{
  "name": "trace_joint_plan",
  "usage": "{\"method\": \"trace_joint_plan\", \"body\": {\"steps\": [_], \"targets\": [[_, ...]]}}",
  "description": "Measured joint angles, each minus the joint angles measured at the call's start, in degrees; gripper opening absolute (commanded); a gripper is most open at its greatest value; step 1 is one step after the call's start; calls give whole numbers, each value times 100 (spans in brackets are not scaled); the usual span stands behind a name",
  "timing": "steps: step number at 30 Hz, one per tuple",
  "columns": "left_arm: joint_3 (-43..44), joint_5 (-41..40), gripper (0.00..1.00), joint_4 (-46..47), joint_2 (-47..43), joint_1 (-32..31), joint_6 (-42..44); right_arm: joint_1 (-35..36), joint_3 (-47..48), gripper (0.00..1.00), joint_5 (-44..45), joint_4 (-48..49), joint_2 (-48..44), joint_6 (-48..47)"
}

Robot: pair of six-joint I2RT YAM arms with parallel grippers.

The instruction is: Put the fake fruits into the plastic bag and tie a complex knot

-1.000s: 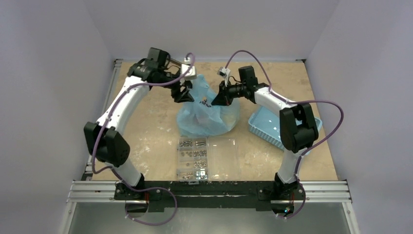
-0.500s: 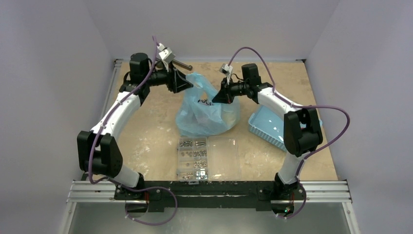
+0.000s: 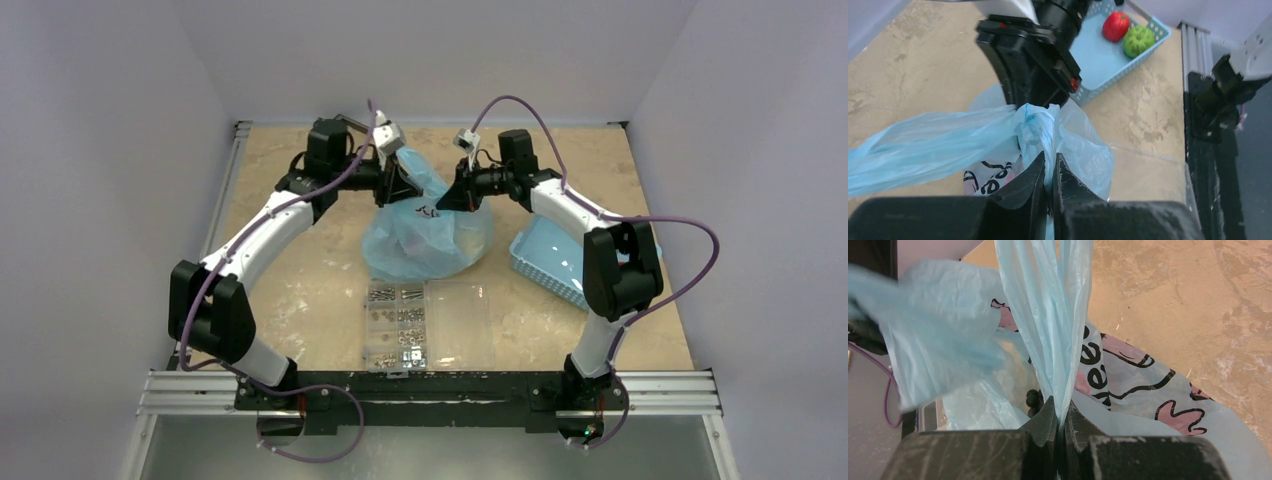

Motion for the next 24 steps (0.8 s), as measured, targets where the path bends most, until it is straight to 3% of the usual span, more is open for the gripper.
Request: {"method": "trace_joint_plan", "body": {"steps": [3, 7, 12, 14, 19, 24], "targets": [[201, -542, 0, -964, -11, -455, 1233, -31, 0, 0, -57, -2, 0, 74], [201, -1443, 0, -1613, -20, -872, 2271, -79, 2, 0, -297, -37, 0, 142], [201, -2184, 0, -1740, -20, -1034, 2741, -83, 13, 1, -608, -46, 13, 389], [203, -2341, 0, -1735, -11, -1073, 2820, -83, 50, 21, -704, -42, 35, 481], [271, -2608, 0, -1731, 168, -1139, 2900, -83, 186, 51, -962, -166, 79, 483], [302, -2531, 0, -1591, 280, -1139, 2841, -76, 334, 51, -1078, -407, 79, 203]]}}
